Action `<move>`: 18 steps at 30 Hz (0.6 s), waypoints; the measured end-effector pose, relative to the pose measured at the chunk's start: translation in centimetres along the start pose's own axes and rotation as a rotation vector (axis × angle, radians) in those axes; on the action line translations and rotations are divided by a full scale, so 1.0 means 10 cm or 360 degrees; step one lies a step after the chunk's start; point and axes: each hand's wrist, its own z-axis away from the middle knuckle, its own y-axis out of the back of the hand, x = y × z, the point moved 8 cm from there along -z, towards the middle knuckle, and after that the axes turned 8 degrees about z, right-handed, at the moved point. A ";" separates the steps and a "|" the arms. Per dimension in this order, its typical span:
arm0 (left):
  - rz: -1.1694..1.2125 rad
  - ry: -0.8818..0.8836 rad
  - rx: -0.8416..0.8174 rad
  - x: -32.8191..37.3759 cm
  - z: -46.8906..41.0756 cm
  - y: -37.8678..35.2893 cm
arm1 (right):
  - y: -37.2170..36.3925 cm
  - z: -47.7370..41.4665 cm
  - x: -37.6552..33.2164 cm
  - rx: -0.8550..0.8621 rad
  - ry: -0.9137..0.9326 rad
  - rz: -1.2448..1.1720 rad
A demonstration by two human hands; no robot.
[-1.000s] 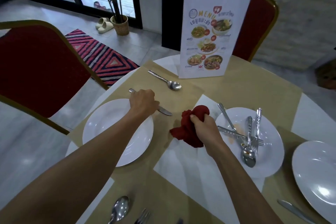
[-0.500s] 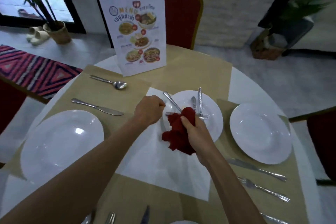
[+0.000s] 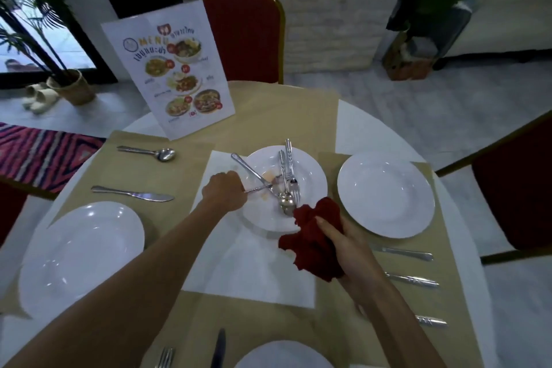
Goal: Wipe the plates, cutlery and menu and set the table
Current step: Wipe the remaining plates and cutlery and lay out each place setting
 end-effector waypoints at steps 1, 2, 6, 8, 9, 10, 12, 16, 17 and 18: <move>0.0090 0.0070 -0.0051 -0.05 0.05 0.04 | 0.01 0.02 -0.02 -0.0038 0.0021 -0.0083; 0.0206 0.0137 -0.0097 -0.07 0.13 0.08 | 0.02 0.05 -0.05 -0.0046 0.0017 -0.0161; 0.0799 0.0306 -0.0248 0.01 0.55 0.23 | 0.04 -0.05 0.10 -0.0098 -0.0118 -0.0472; 0.1146 0.0359 -0.0302 0.07 0.80 0.26 | 0.06 -0.09 0.18 -0.0023 -0.0189 -0.0509; 0.1286 0.0350 -0.0299 0.12 0.92 0.27 | 0.03 -0.09 0.21 -0.0028 -0.0243 -0.0428; 0.1392 0.0328 -0.0288 0.18 1.05 0.27 | 0.03 -0.09 0.24 0.0014 -0.0281 -0.0336; 0.1474 0.0259 -0.0255 0.36 1.28 0.22 | -0.09 -0.03 0.19 0.0057 -0.0269 -0.0215; 0.1224 0.0107 -0.0094 0.71 1.63 0.03 | -0.37 -0.08 0.10 0.0017 -0.0337 0.0083; 0.1193 0.0077 -0.0057 0.76 1.68 0.00 | -0.40 -0.16 0.04 0.0035 -0.0320 0.0141; 0.1167 0.0042 -0.0041 0.80 1.74 -0.03 | -0.39 -0.23 -0.02 0.0079 -0.0309 0.0181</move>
